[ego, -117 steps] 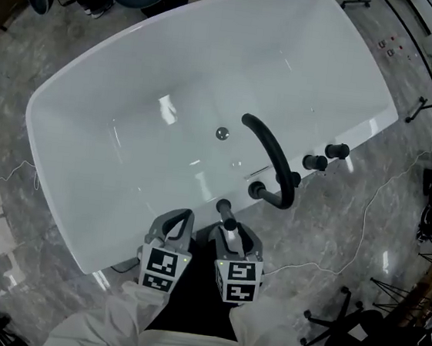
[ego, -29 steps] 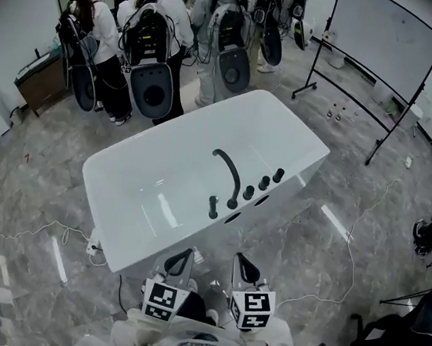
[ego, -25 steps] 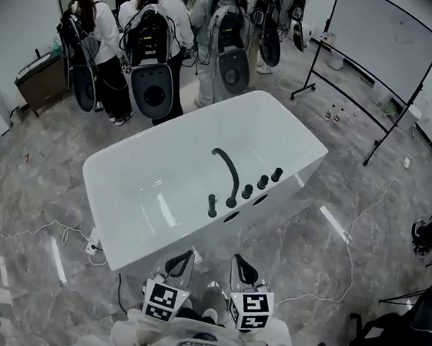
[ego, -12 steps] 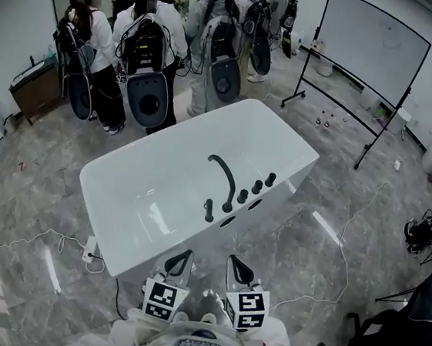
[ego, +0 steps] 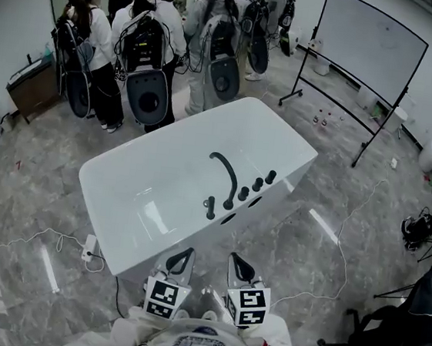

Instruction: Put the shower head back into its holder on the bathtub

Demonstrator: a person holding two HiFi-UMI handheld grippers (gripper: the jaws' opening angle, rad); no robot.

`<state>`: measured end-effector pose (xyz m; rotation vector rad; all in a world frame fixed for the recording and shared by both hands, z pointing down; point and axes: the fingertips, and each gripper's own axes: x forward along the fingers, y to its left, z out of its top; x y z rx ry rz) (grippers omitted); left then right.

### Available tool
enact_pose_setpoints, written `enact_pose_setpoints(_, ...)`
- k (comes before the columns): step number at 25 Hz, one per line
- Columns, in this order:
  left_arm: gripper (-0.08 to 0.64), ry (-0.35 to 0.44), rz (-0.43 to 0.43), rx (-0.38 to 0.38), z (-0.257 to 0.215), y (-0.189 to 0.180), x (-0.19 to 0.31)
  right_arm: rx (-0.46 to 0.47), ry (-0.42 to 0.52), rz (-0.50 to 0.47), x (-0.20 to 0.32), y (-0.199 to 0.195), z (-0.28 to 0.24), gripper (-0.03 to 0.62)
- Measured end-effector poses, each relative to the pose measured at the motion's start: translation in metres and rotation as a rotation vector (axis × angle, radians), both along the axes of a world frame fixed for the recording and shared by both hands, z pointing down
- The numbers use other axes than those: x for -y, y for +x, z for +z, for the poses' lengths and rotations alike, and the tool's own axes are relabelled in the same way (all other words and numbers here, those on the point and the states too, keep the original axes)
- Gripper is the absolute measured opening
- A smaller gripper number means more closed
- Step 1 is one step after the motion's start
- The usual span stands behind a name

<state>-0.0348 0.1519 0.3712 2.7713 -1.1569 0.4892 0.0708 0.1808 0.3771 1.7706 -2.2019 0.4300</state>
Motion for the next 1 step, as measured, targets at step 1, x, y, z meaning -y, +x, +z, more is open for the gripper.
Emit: enact_pose_setpoints(1, 0.001, -0.001, 0.000, 0.000, -0.0002, -0.0016, 0.0004, -0.001, -0.001, -0.001, 0.0006, -0.0014, -0.0003, 0.005)
